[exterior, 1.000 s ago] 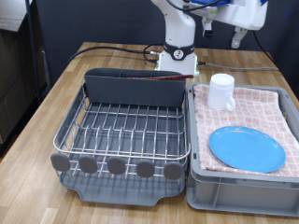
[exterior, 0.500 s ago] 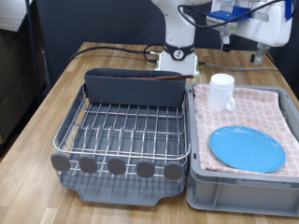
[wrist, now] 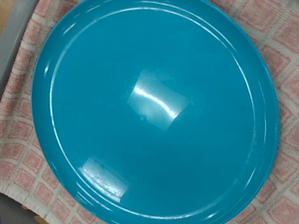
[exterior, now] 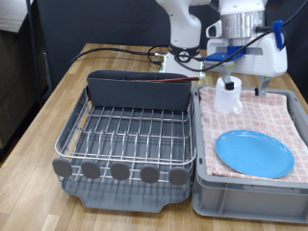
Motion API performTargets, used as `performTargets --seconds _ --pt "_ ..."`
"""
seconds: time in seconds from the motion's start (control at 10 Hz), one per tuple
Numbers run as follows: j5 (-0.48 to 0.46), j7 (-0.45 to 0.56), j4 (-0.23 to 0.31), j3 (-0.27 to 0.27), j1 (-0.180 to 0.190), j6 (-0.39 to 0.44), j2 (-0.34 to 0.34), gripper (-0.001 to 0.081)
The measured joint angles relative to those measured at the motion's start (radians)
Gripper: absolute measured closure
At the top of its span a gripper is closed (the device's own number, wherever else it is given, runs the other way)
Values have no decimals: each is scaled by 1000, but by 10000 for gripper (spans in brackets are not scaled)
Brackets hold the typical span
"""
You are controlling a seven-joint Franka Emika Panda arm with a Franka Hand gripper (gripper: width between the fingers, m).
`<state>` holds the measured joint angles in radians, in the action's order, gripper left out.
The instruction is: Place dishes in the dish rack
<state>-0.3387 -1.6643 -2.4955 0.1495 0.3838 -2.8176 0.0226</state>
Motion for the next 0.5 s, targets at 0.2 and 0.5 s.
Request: performTargets --seconds 0.2,0.5 --pt "-73 90 -4 -4 2 -41 -22 3" --pt "-232 219 -8 -12 3 -45 -23 3"
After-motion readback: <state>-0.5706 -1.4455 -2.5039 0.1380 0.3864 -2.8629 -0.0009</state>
